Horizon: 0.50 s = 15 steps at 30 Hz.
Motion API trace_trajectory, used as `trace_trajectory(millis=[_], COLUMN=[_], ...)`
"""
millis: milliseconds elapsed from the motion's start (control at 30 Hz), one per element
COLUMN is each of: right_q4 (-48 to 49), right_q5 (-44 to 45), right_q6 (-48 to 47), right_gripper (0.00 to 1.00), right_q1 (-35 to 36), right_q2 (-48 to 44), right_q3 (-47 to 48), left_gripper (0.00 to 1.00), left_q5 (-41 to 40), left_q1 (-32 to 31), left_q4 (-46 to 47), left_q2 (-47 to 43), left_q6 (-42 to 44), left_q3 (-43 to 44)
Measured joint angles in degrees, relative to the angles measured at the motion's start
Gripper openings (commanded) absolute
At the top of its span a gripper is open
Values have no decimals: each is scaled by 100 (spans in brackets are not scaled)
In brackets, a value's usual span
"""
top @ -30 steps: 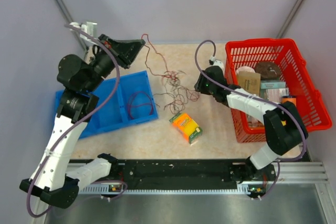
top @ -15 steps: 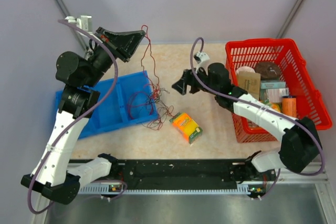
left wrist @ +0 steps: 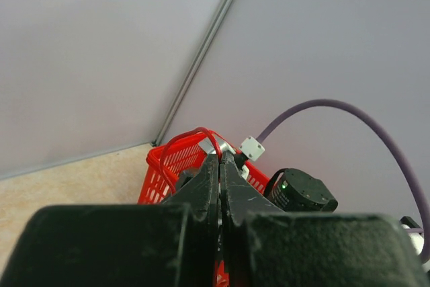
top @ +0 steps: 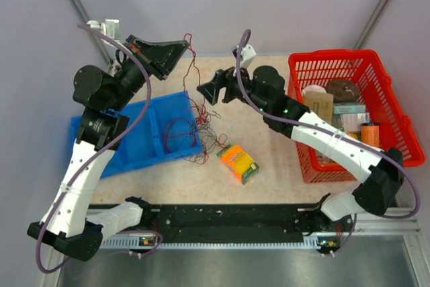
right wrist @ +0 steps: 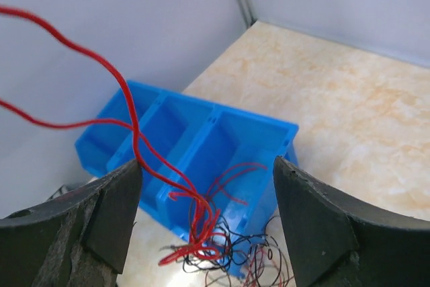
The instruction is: Untangle the cables
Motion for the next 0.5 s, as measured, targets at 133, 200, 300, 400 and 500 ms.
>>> trace_trajectory(millis=[133, 200, 300, 400, 500], right_q4=[-92, -70, -72, -35, -87], right_q5=[702, 1051, 1836, 2610, 2988], right_q6=[-146, -195, -264, -238, 48], right_gripper=[76, 76, 76, 76, 77], right_q1=[131, 170, 205, 166, 39], right_q2=[378, 566, 944, 1471, 1821], right_q3=[588, 678, 671, 496, -76], left_gripper=[0, 0, 0, 0, 0], left_q5=[70, 109, 216, 308, 343], left_q1=[0, 0, 0, 0, 2], left_q4=[87, 179, 444, 739, 702], left_q2=[2, 17, 57, 94, 101], left_q6=[-184, -319, -623, -914, -966], left_q3=[0, 0, 0, 0, 26])
